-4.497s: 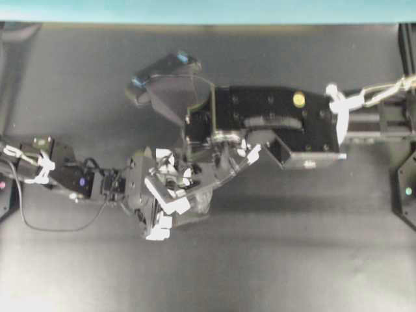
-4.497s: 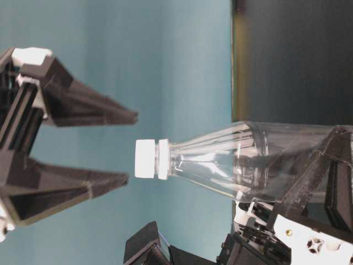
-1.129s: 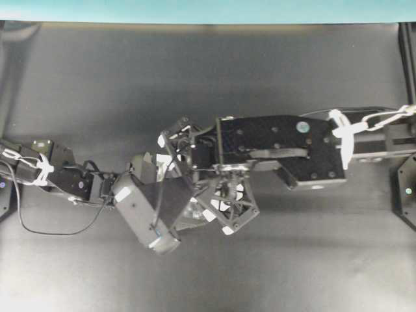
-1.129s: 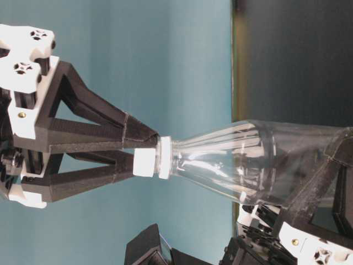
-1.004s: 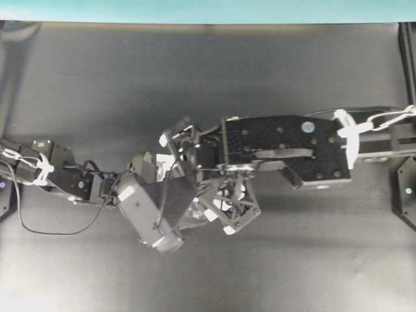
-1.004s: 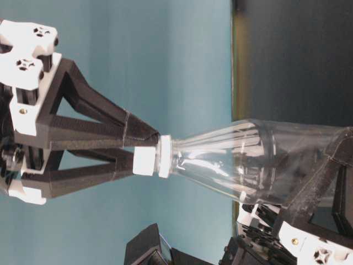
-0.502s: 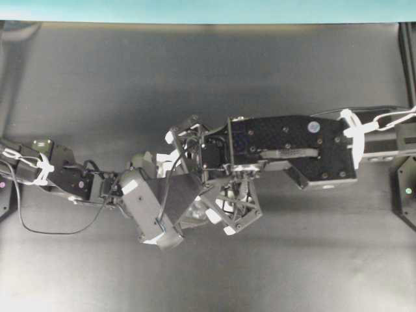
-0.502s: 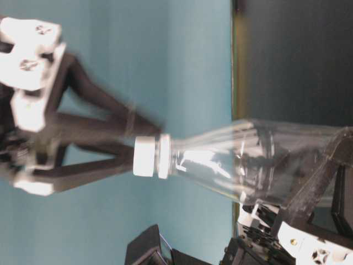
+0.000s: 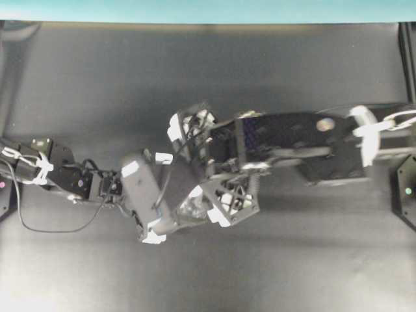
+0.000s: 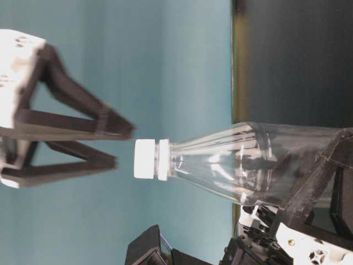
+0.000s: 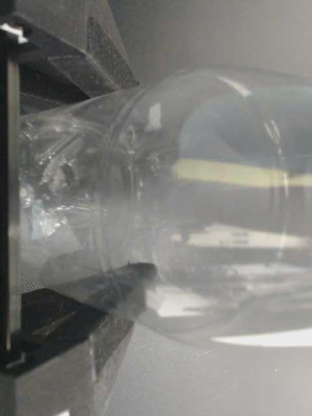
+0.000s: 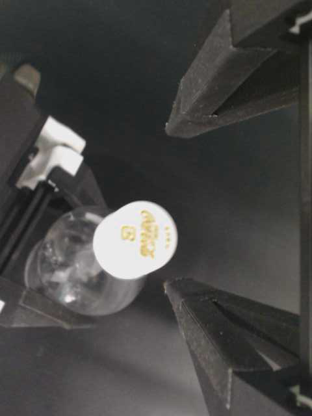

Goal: Open the bottle cap by holding the bottle with the left arm and twisting the cap with the right arm.
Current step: 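Open the right gripper and pull it back from the cap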

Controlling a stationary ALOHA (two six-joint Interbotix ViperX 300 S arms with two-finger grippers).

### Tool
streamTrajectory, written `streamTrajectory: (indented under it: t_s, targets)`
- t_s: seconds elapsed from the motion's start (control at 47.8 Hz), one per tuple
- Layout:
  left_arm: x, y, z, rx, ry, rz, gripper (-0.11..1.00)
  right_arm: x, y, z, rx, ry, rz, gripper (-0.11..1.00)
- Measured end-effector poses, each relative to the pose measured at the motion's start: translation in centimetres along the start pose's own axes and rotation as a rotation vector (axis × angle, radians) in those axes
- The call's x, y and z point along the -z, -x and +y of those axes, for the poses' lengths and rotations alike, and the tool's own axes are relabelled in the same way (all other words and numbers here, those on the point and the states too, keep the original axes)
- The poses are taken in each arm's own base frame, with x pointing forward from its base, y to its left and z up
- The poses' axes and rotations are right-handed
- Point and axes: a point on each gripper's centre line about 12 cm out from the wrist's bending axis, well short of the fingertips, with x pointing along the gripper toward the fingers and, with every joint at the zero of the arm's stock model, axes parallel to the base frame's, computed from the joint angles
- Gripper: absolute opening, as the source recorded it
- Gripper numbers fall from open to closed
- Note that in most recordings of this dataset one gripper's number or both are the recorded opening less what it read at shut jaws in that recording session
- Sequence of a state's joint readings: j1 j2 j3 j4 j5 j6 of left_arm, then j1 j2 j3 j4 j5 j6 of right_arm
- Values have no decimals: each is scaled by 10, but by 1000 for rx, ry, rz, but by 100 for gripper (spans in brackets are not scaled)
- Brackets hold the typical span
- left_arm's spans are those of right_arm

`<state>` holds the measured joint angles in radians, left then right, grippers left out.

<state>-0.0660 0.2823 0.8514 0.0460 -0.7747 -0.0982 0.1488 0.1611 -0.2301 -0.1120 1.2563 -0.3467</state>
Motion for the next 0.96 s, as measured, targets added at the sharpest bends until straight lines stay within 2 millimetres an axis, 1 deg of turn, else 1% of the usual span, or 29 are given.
streamTrajectory:
  t_s: [0.105,0.209,0.376,0.481,0.627,0.795,0.962]
  targets:
    - [0,0,1,-3,3,0,80,4,18,0,11,-63,-33,84]
    - [0,0,2,-6,4,0,80,11,29,1,20,-119,-60,84]
    - [0,0,3,-9,5,1,80,19,33,5,31,-208,-118,84]
    - [0,0,4,-10,7,1,80,24,37,7,36,-300,-188,84]
    - [0,0,4,-10,7,1,80,32,42,11,40,-386,-288,84]
    - [1,1,4,-9,6,2,80,46,45,18,35,-464,-378,83]
    - [1,1,4,-10,7,4,80,65,46,26,26,-514,-419,83]
